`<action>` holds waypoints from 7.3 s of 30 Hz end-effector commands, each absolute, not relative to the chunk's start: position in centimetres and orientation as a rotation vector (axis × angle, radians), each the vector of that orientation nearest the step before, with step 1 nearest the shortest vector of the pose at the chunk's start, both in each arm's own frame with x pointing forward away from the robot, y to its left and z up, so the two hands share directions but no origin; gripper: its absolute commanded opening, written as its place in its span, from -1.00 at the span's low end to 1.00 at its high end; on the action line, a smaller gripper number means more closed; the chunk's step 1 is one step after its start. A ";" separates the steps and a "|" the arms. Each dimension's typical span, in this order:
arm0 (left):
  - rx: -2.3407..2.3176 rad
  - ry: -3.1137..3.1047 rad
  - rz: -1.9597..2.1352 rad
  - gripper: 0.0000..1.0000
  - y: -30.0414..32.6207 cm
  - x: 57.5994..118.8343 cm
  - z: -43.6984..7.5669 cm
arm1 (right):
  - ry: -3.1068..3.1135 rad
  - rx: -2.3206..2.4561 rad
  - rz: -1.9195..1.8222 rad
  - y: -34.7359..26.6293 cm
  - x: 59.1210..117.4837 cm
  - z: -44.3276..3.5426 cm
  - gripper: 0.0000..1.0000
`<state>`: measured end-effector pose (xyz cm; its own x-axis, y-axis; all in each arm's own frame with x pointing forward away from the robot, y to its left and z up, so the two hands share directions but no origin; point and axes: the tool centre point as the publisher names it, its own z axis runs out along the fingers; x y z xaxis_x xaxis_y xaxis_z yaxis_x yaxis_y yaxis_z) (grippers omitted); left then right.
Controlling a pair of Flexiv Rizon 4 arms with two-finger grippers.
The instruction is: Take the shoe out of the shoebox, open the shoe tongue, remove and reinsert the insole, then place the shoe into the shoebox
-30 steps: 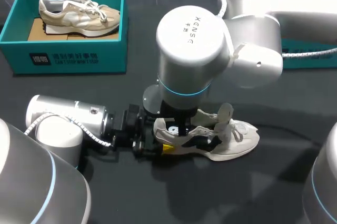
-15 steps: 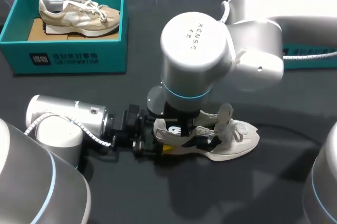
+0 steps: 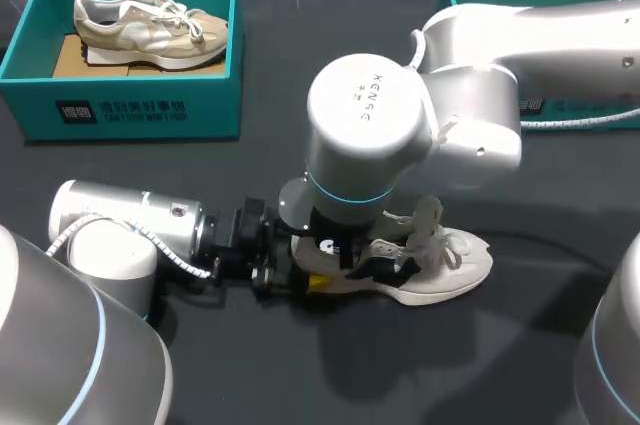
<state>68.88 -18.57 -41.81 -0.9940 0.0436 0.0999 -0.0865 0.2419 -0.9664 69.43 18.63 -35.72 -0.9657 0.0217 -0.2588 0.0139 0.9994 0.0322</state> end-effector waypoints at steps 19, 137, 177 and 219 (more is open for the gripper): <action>0.043 -2.393 1.869 -1.00 -18.6 68.7 -42.0 | 2.815 0.176 -0.026 14.5 69.3 -37.9 -1.00; 0.043 -2.393 1.869 -1.00 -18.6 68.7 -42.0 | 2.829 -0.266 0.557 13.2 68.9 -32.9 -1.00; 0.043 -2.393 1.869 -1.00 -18.6 68.7 -42.0 | 2.848 -0.535 0.516 19.6 69.4 -30.7 -1.00; 0.043 -2.393 1.869 -1.00 -18.6 68.7 -42.0 | 3.168 -0.064 1.058 19.7 69.4 -30.9 0.45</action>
